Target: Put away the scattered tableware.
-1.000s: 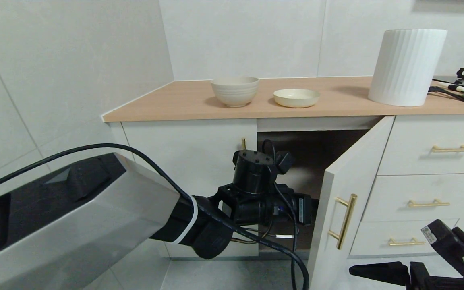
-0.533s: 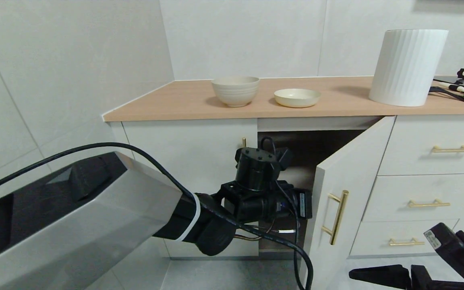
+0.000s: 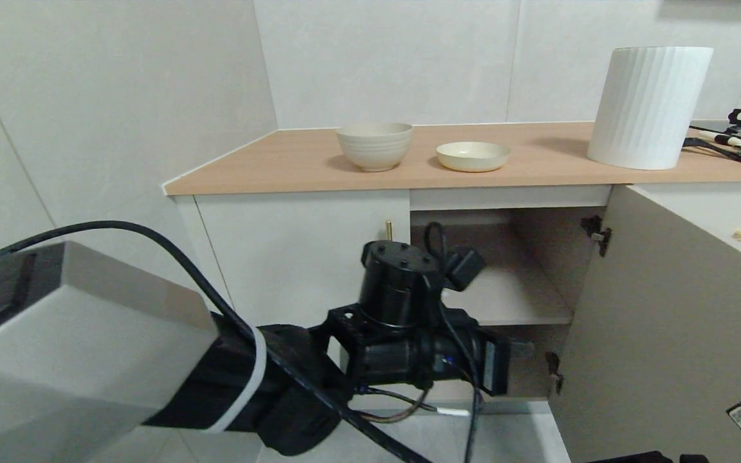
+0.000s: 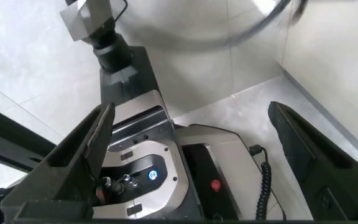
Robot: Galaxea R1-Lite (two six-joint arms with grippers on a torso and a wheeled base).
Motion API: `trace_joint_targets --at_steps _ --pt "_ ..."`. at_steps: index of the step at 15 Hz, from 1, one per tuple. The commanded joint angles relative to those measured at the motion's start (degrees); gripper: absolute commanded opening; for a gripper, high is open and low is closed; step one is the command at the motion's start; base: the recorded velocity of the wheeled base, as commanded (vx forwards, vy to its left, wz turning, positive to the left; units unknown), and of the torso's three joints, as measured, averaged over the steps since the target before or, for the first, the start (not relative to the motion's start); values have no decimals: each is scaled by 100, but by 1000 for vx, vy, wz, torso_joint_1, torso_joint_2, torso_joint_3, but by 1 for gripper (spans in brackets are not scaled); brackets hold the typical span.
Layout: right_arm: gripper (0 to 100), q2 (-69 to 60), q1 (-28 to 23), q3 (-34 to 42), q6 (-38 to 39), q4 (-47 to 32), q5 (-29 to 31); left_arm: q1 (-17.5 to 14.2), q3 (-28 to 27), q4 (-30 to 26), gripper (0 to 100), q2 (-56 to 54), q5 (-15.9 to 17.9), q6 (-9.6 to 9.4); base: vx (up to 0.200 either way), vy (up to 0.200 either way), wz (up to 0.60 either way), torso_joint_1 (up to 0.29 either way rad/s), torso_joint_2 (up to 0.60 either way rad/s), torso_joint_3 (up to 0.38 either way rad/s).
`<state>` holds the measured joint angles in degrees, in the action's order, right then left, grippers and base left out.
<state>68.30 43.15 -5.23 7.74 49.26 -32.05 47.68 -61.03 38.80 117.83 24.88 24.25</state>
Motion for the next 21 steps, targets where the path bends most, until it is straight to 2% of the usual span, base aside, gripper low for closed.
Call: trace_joint_targets --at_steps 1,2,3,5,7,8,10,12,14,15,16,17,21 --pt "100 218 9 -92 -1 13 146 -698 618 215 0 -560 -1 36 0 0 0 0 0 0" --pt "100 377 0 -233 8 13 375 -918 864 374 0 -762 -18 19 0 0 0 0 0 0" --pt "100 702 -88 -628 34 4 955 -1173 1233 637 0 -1078 -97 -8 0 0 0 0 0 0" --pt "100 1168 -255 -1244 26 4 1851 -1542 1682 725 0 -1606 -106 -78 0 0 0 0 0 0" --pt "100 1695 -334 -2140 -9 -110 2950 -2184 2024 672 0 -2177 -115 -570 0 0 0 0 0 0" --pt "100 1783 -334 -2518 -9 -303 3152 -2368 2077 576 0 -2379 -115 -614 0 0 0 0 0 0" --pt "100 1546 -334 -3608 -1 -1630 3240 -2781 2051 -233 0 -3091 -115 -632 0 0 0 0 0 0" --pt "100 1308 -334 -4636 -9 -3195 3240 -2887 1963 -1147 0 -3750 -124 -641 0 0 0 0 0 0" --pt "100 1308 -334 -5374 8 -4109 3284 -3071 1708 -2272 0 -4436 -133 -641 0 0 0 0 0 0" --pt "100 1282 -334 -5471 26 -4249 3354 -3159 1515 -2826 100 -4647 -133 -641 0 0 0 0 0 0" --pt "100 1115 -334 -5480 105 -4337 3513 -3274 1383 -3256 100 -4822 -150 -641 0 0 0 0 0 0" --pt "100 1036 -325 -5515 263 -4452 3618 -3335 1339 -3300 100 -4849 -150 -693 0 0 0 0 0 0" --pt "100 781 -334 -5506 368 -4856 3943 -3274 1154 -2852 100 -4620 -124 -720 0 0 0 0 0 0"
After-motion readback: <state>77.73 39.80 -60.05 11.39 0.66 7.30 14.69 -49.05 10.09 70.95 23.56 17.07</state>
